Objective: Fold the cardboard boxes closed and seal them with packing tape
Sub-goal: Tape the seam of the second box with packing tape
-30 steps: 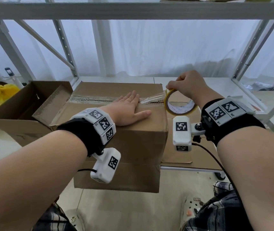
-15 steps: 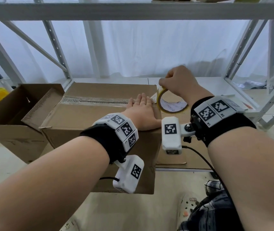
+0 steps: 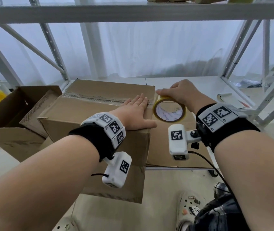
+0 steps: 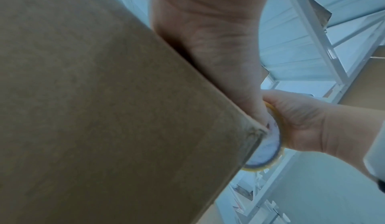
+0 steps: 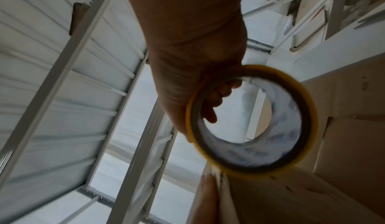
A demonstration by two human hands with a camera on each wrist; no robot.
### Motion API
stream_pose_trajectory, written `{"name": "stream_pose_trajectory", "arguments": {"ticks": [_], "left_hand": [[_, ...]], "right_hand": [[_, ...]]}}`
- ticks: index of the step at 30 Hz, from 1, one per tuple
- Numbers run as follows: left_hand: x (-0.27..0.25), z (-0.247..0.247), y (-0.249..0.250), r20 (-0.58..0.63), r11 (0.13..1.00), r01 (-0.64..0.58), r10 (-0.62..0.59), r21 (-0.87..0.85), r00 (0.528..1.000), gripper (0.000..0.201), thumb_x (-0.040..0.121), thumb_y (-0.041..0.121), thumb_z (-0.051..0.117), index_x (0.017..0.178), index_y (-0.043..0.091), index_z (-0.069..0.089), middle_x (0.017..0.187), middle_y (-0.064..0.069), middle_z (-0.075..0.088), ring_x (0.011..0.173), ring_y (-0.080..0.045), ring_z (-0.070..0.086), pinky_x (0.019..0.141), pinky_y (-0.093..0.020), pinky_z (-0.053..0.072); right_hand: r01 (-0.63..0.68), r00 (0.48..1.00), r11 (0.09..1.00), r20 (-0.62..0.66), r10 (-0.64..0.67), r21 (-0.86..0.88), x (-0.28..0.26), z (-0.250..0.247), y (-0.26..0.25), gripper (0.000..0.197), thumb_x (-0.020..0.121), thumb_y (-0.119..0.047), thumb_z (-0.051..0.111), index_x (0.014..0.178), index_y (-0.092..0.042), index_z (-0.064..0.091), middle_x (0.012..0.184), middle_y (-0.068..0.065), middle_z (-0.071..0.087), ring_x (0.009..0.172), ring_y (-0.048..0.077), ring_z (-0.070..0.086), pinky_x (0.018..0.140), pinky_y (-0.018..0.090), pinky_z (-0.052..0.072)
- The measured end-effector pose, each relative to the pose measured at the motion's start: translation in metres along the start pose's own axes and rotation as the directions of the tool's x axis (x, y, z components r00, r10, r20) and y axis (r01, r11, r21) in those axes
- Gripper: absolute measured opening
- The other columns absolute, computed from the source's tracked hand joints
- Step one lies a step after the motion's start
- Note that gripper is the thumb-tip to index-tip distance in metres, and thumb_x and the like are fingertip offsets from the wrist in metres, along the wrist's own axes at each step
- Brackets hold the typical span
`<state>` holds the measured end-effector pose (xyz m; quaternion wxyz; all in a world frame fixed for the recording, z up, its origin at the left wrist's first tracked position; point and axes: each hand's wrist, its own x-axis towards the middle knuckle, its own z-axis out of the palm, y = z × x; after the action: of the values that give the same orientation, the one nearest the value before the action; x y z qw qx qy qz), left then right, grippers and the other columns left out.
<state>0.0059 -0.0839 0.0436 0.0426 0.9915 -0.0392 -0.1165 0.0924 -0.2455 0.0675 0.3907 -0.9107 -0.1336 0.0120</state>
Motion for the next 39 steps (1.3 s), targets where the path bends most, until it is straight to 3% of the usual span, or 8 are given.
{"name": "stream_pose_trajectory", "arguments": {"ticks": [7, 11, 16, 19, 25, 28, 33, 39], "left_hand": [[0.003, 0.000, 0.004, 0.024, 1.000, 0.008, -0.007, -0.005, 1.000, 0.098, 0.084, 0.076, 0.031, 0.151, 0.017, -0.009, 0.159, -0.001, -0.015, 0.146, -0.012, -0.011, 0.119, -0.034, -0.005], [0.003, -0.005, -0.010, 0.020, 0.999, 0.005, -0.004, -0.042, 1.000, 0.083, 0.088, 0.071, 0.016, 0.152, 0.022, -0.004, 0.159, 0.004, -0.011, 0.146, -0.010, -0.008, 0.119, -0.036, -0.004], [-0.012, -0.009, -0.069, -0.014, 0.962, 0.267, -0.268, -0.063, 0.963, 0.080, 0.092, 0.066, 0.015, 0.153, 0.018, -0.003, 0.160, -0.002, -0.010, 0.146, -0.014, -0.006, 0.118, -0.036, -0.002], [-0.011, -0.010, -0.059, -0.015, 0.942, 0.335, -0.335, -0.037, 0.942, 0.089, 0.089, 0.071, 0.017, 0.152, 0.012, -0.005, 0.159, -0.006, -0.011, 0.147, -0.019, -0.007, 0.118, -0.037, -0.001], [0.003, -0.004, 0.003, -0.009, 0.986, 0.167, -0.167, -0.014, 0.986, 0.098, 0.084, 0.078, 0.015, 0.151, 0.010, -0.009, 0.158, -0.009, -0.016, 0.146, -0.019, -0.012, 0.118, -0.037, -0.005], [0.008, -0.001, 0.028, -0.001, 0.998, 0.068, -0.068, 0.005, 0.998, 0.098, 0.085, 0.076, 0.021, 0.151, 0.010, -0.008, 0.158, -0.008, -0.015, 0.146, -0.019, -0.012, 0.119, -0.038, -0.005], [0.009, -0.003, 0.023, -0.007, 1.000, 0.019, -0.019, -0.005, 1.000, 0.088, 0.091, 0.060, 0.037, 0.152, 0.016, -0.009, 0.159, -0.002, -0.015, 0.146, -0.014, -0.010, 0.118, -0.034, -0.004], [0.006, -0.001, 0.015, -0.012, 0.999, 0.001, -0.001, -0.034, 1.000, 0.090, 0.090, 0.067, 0.034, 0.152, 0.017, -0.008, 0.158, 0.001, -0.015, 0.146, -0.012, -0.010, 0.117, -0.032, -0.005]], "right_hand": [[-0.014, 1.000, 0.994, 0.008, 0.015, -0.110, -0.002, -0.014, 0.027, 0.053, 0.076, -0.041, 0.075, 0.048, -0.013, 0.040, 0.048, 0.001, 0.035, 0.047, 0.018, 0.036, 0.052, 0.030, 0.030], [0.006, 1.000, 0.991, -0.007, -0.007, -0.136, -0.002, -0.008, 0.030, 0.050, 0.078, -0.042, 0.072, 0.052, -0.012, 0.042, 0.051, 0.003, 0.037, 0.051, 0.018, 0.038, 0.054, 0.029, 0.032], [0.026, 0.999, 0.989, -0.033, -0.031, -0.145, -0.004, 0.005, 0.031, 0.050, 0.080, -0.040, 0.069, 0.050, -0.012, 0.041, 0.051, 0.001, 0.036, 0.050, 0.016, 0.037, 0.051, 0.028, 0.031], [0.005, 0.999, 0.989, -0.048, -0.012, -0.146, -0.005, 0.008, 0.032, 0.045, 0.080, -0.037, 0.067, 0.054, -0.011, 0.042, 0.053, 0.003, 0.037, 0.054, 0.018, 0.039, 0.053, 0.030, 0.032], [-0.009, 0.999, 0.993, -0.038, 0.005, -0.115, -0.004, 0.001, 0.038, 0.038, 0.080, -0.037, 0.067, 0.063, -0.006, 0.056, 0.061, 0.008, 0.049, 0.061, 0.021, 0.048, 0.058, 0.030, 0.036], [0.002, 0.999, 0.992, -0.036, -0.006, -0.125, -0.002, 0.001, 0.036, 0.047, 0.080, -0.043, 0.069, 0.055, -0.008, 0.051, 0.055, 0.004, 0.047, 0.056, 0.018, 0.046, 0.054, 0.029, 0.035], [0.014, 1.000, 0.987, -0.010, -0.016, -0.158, -0.002, 0.002, 0.041, 0.061, 0.074, -0.060, 0.070, 0.051, -0.014, 0.038, 0.050, -0.001, 0.036, 0.049, 0.014, 0.037, 0.051, 0.027, 0.031], [0.002, 0.995, 0.962, 0.093, 0.024, -0.274, 0.005, 0.019, 0.043, 0.067, 0.066, -0.075, 0.065, 0.050, -0.015, 0.042, 0.049, 0.000, 0.041, 0.048, 0.015, 0.042, 0.054, 0.030, 0.035]]}}
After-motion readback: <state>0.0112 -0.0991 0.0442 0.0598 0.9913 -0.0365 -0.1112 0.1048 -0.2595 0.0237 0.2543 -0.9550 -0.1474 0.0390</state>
